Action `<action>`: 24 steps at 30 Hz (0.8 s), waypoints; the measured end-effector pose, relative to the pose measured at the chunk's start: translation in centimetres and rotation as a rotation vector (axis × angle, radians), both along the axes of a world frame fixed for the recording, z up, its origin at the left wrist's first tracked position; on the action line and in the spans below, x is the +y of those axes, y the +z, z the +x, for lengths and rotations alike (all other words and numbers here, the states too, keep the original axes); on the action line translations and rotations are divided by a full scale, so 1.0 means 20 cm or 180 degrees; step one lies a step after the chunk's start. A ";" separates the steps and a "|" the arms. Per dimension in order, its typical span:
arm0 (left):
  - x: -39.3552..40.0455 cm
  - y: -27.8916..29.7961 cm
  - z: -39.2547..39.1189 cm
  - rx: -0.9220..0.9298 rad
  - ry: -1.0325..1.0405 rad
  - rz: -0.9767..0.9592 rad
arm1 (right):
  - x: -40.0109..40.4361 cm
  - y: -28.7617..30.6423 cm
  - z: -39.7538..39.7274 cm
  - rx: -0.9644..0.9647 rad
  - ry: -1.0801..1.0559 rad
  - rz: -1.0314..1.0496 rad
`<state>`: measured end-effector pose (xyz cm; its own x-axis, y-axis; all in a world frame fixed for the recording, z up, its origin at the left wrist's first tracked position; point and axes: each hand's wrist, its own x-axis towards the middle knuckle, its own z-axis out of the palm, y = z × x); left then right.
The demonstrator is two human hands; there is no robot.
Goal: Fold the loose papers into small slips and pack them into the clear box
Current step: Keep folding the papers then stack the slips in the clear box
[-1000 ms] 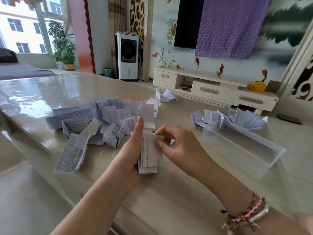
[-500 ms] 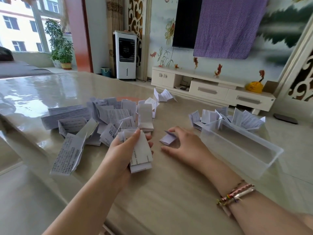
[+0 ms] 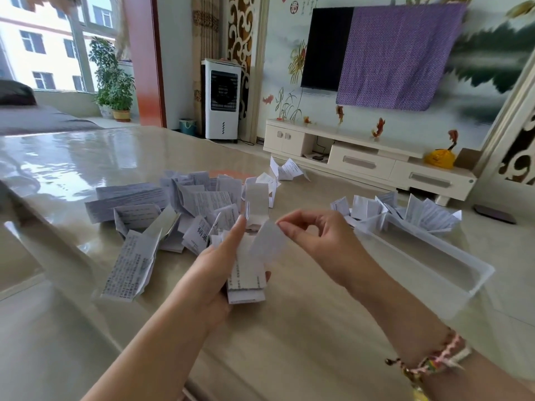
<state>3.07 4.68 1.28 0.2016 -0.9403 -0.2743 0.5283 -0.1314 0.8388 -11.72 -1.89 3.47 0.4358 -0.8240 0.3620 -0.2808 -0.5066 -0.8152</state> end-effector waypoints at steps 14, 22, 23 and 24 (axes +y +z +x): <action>0.05 -0.01 0.11 0.0403 -0.0271 -0.0265 | -0.37 -0.07 0.18 0.1983 -0.0283 -0.0930; 0.01 -0.03 0.12 0.0495 -0.0070 -0.0154 | -0.53 -0.19 0.22 0.2523 -0.0662 -0.1982; 0.01 -0.03 0.12 0.0505 -0.0058 -0.0140 | -0.52 -0.18 0.20 0.2407 -0.0935 -0.2159; 0.01 -0.03 0.11 0.0506 -0.0057 -0.0132 | -0.51 -0.15 0.17 0.2248 -0.1204 -0.2247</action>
